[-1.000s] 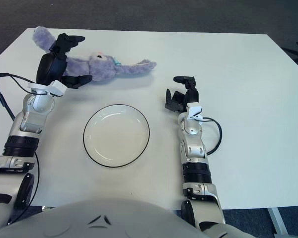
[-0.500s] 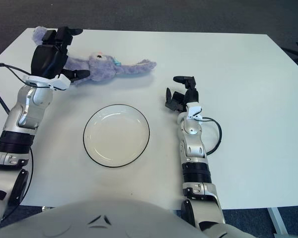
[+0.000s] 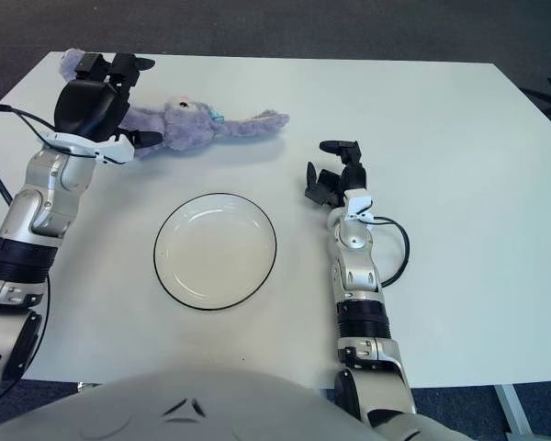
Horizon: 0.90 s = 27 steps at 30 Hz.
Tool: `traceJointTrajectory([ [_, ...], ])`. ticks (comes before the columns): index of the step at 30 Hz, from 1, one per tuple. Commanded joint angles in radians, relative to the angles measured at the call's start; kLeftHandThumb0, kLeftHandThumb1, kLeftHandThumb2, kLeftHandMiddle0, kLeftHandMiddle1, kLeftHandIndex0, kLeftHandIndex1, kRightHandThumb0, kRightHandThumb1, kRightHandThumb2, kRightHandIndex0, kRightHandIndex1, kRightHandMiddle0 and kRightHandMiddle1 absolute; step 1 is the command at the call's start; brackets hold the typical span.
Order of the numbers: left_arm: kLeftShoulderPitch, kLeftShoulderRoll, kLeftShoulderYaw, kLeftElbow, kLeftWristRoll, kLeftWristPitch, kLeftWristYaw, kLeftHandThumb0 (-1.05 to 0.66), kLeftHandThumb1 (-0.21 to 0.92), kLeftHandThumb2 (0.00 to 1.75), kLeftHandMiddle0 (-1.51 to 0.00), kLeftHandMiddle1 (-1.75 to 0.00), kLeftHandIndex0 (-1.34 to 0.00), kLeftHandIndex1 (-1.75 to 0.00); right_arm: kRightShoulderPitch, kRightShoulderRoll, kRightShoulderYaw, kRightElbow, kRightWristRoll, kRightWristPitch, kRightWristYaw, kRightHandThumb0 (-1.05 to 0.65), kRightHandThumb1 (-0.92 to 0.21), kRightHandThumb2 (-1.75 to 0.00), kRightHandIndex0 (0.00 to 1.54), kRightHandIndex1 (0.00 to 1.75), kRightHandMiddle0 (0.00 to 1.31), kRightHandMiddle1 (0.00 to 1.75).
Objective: Put the doll into the plate.
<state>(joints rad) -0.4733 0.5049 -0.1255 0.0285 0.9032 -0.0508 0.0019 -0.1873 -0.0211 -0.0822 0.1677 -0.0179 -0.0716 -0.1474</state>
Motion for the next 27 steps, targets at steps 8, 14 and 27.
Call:
traceJointTrajectory([
  [8, -0.083, 0.037, -0.087, -0.046, 0.151, 0.163, -0.198, -0.78, 0.7, 0.64, -0.02, -0.73, 0.0, -0.66, 0.023, 0.018, 0.008, 0.057, 0.013, 0.026, 0.019, -0.45, -0.51, -1.0, 1.26, 1.75, 0.13, 1.4],
  [14, -0.11, 0.047, -0.115, -0.045, 0.172, 0.195, -0.287, -0.81, 0.78, 0.55, -0.04, -1.04, 0.0, -0.57, 0.025, 0.021, 0.006, 0.054, 0.014, 0.029, 0.022, -0.45, -0.51, -1.0, 1.25, 1.75, 0.12, 1.41],
  [27, -0.158, 0.059, -0.132, 0.059, 0.096, 0.152, -0.325, -0.95, 0.91, 0.37, 0.0, -1.7, 0.0, -0.58, 0.025, 0.022, 0.006, 0.055, 0.01, 0.029, 0.022, -0.44, -0.53, -1.01, 1.24, 1.75, 0.12, 1.41],
])
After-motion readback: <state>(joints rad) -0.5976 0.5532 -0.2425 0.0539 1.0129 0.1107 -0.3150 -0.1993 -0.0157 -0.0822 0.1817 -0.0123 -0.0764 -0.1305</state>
